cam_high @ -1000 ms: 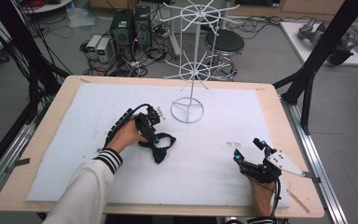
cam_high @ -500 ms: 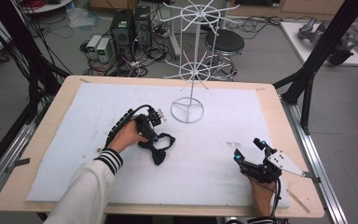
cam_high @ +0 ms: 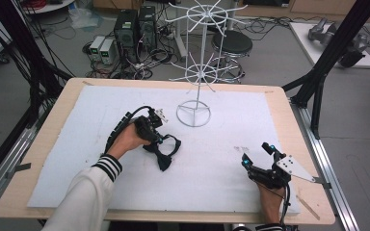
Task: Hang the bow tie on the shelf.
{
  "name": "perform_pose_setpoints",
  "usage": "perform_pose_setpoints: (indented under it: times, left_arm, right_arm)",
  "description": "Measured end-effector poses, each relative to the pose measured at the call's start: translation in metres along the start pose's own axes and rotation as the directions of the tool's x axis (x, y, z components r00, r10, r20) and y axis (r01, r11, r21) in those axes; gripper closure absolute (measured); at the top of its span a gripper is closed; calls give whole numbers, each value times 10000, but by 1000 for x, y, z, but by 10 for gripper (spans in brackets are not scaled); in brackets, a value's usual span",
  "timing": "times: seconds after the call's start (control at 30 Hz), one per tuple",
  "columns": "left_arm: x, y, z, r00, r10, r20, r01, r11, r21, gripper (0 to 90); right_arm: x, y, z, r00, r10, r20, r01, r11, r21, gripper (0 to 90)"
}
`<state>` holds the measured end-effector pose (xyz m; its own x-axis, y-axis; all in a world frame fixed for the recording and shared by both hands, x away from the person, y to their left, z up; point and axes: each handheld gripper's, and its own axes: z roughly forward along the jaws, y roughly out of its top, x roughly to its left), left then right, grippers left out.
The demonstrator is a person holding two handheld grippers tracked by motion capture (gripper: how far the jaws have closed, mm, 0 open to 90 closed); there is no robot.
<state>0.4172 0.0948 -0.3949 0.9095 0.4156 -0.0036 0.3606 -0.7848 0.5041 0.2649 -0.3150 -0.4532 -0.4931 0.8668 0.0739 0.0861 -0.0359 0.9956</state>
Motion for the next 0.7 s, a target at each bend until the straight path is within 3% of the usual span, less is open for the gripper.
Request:
perform_pose_setpoints:
  times: [0.07,0.13,0.2,0.27,0.3,0.33,0.37,0.4,0.47,0.6,0.63,0.67,0.7]
  left_arm:
    - [0,0,-2,10000,1,8,-1,9999,-147,883]
    - [-1,-2,-7,10000,-18,-30,16,9979,-640,883]
    - [-1,-4,-13,9999,-94,-94,81,9915,-1295,884]
    - [-2,-5,-14,9998,-152,-99,136,9892,-1460,884]
    - [-1,-7,-18,9998,-173,-87,153,9811,-1929,884]
    - [-1,-7,-18,9998,-173,-87,153,9811,-1929,884]
    - [0,-10,-21,9998,-198,-14,189,9714,-2366,884]
    - [0,-10,-21,9998,-198,-14,189,9714,-2366,884]
    - [0,-12,-24,9998,-195,-36,175,9538,-2998,884]
    - [-3,-17,-30,9996,-68,-283,-60,9032,-4292,883]
    - [-3,-18,-32,9996,-75,-262,-56,8848,-4660,884]
    - [-3,-21,-35,9996,-142,-261,-17,8499,-5270,884]
    - [-3,-22,-37,9996,-130,-240,-27,8288,-5596,884]
  right_arm:
    - [0,0,0,10000,-40,15,40,10000,-8,100]
    - [0,0,0,10000,-39,8,39,10000,24,101]
    - [0,0,0,10000,-40,10,40,10000,25,101]
    - [0,0,0,10000,-44,13,44,10000,20,101]
    - [0,0,0,10000,-40,21,40,10000,26,101]
    - [0,0,0,10000,-40,21,40,10000,26,101]
    - [0,0,0,10000,-34,25,34,10000,7,101]
    - [0,0,0,10000,-44,26,44,10000,7,101]
    - [0,0,0,10000,-71,33,71,10000,-8,101]
    - [0,0,0,10000,-42,34,42,10000,8,101]
    - [0,0,0,10000,-55,37,55,10000,1,101]
    - [0,0,0,10000,-78,39,78,10000,-9,101]
    - [0,0,0,10000,-52,39,52,10000,3,101]
